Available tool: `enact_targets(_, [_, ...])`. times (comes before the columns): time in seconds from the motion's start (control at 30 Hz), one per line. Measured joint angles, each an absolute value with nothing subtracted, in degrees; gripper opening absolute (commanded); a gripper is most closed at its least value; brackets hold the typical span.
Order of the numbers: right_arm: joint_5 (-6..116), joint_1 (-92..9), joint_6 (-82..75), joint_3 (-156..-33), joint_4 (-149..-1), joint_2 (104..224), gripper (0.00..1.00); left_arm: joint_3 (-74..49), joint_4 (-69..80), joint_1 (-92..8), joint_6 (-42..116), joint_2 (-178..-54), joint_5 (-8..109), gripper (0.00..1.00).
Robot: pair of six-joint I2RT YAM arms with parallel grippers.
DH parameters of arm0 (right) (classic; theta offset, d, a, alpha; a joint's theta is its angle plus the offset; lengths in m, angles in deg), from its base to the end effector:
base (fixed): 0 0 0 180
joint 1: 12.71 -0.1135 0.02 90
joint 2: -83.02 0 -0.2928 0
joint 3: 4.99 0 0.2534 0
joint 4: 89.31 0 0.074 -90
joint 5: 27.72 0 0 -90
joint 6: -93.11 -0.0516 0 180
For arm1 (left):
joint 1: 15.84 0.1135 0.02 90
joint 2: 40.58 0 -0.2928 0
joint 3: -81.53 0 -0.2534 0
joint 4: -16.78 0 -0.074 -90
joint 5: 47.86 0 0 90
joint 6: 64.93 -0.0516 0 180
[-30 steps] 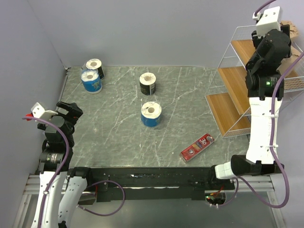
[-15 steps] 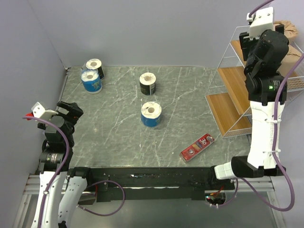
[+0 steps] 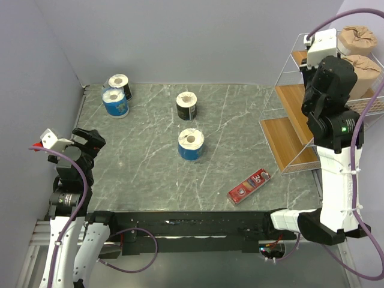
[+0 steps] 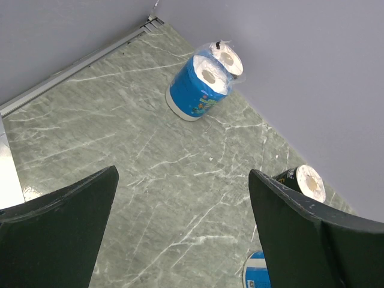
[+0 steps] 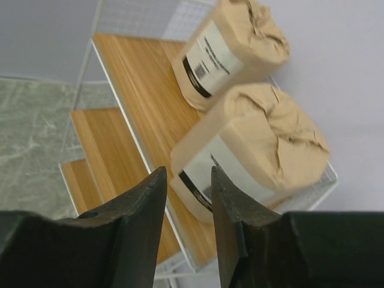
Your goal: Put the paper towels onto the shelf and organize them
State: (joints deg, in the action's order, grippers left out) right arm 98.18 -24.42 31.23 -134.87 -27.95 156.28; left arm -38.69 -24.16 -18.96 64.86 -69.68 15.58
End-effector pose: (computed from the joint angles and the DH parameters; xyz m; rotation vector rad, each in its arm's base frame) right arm 0.1927 0.0090 0.5959 -0.0976 1.6867 -0.7318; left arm 0.1014 0.0176 0.3638 -0.8530 1.5085 -0.1460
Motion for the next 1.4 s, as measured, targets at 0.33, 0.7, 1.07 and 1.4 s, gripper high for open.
enact_targets(0.33, [101.48,-20.66,30.22,-132.40,-25.00,156.43,0.41,-38.69,-24.16,-19.04,64.73,-69.68,15.82,0.96])
enact_targets(0.7, [97.44,-9.45,31.79,-134.28,-27.32,161.72,0.42,-38.69,-24.16,-19.04,64.71,-69.68,15.80,0.96])
enact_targets(1.07, [91.25,-2.30,32.91,-138.58,-30.53,168.71,0.42,-38.69,-24.18,-19.04,64.71,-71.19,15.77,0.96])
enact_targets(1.4, [79.67,-3.02,28.10,-142.36,-29.07,167.77,0.49,-38.69,-24.05,-19.04,63.36,-72.07,17.41,0.96])
